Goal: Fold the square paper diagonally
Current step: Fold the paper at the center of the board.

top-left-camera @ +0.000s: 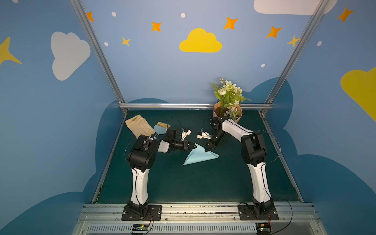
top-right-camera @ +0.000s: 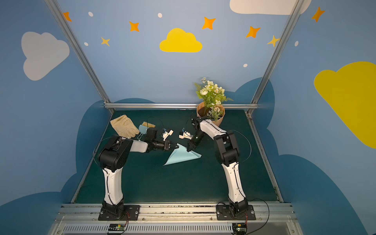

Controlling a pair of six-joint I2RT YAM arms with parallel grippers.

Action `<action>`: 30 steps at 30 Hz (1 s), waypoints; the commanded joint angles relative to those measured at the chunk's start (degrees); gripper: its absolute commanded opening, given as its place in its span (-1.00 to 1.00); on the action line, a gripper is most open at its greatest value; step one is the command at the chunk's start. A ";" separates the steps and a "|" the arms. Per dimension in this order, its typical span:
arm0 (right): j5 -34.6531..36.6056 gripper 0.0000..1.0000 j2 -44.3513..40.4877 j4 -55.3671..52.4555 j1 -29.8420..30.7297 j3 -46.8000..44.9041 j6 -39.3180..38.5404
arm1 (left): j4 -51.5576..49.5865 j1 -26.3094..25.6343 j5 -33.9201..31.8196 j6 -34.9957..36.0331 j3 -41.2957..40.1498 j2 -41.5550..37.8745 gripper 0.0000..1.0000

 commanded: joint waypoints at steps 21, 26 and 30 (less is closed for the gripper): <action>1.98 -1.00 1.72 -3.20 0.11 4.13 -1.24 | -3.90 -1.20 1.20 2.46 2.96 1.23 -0.70; 2.40 -1.00 1.72 -3.37 0.15 4.46 -1.34 | -4.10 -1.23 1.20 2.57 3.18 1.46 -0.67; 2.73 -1.00 1.96 -3.82 0.40 4.94 -1.51 | -4.16 -1.24 1.18 2.55 3.25 1.47 -0.64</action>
